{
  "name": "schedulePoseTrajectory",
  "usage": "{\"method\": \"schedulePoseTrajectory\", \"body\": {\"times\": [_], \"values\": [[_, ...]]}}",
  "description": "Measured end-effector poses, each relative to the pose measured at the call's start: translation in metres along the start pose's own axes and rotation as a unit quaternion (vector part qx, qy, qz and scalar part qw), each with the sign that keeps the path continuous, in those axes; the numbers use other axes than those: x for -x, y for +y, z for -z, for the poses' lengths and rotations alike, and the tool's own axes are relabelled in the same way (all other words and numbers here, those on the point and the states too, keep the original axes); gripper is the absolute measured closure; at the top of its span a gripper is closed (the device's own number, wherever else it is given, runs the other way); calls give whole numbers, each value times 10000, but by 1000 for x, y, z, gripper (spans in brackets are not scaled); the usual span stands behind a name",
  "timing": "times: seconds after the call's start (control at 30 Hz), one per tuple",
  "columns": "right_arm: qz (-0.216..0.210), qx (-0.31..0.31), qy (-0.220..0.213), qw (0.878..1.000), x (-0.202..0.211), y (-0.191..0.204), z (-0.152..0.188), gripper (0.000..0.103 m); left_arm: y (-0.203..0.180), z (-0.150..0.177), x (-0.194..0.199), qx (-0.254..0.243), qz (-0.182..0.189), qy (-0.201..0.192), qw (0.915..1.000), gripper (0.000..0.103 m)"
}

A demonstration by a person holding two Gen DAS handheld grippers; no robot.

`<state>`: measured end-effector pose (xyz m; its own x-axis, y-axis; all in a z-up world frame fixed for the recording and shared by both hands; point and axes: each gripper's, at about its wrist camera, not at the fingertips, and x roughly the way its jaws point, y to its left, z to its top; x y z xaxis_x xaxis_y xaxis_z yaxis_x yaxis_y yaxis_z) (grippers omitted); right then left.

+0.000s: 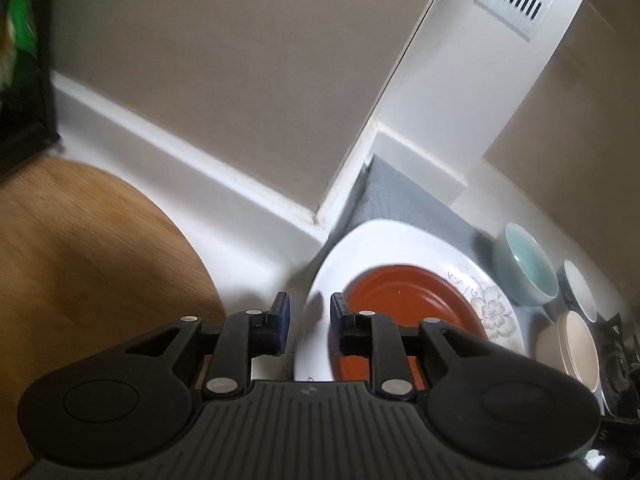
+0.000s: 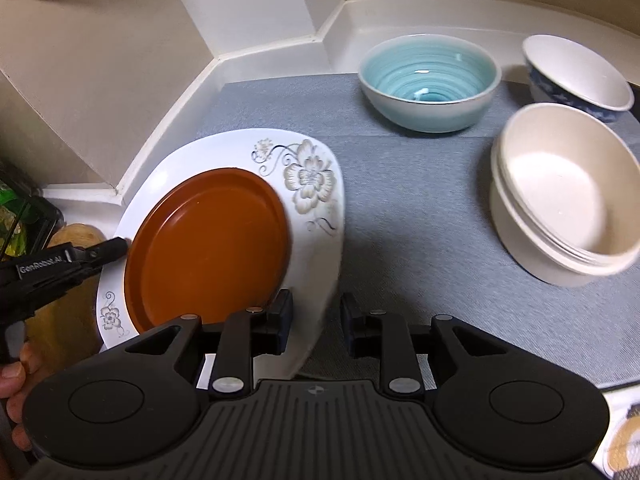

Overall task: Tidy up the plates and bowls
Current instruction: 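Lift the left gripper off the plate stack and swing toward the bowls, then move the left gripper past the cream bowls to the teal swirl bowl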

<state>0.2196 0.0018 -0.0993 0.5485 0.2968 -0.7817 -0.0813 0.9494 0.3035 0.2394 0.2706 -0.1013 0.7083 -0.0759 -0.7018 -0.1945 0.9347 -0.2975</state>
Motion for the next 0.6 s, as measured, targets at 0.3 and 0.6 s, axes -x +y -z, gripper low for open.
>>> {"method": "schedulePoseTrajectory", "body": {"times": [0.3, 0.6], "values": [[145, 211, -657, 9975, 59, -31, 22, 70, -72, 11, 49, -776, 501, -452, 9947, 79], [366, -359, -1308, 9901, 124, -103, 49, 70, -186, 53, 13, -1104, 1567, 755, 9785, 77]]}}
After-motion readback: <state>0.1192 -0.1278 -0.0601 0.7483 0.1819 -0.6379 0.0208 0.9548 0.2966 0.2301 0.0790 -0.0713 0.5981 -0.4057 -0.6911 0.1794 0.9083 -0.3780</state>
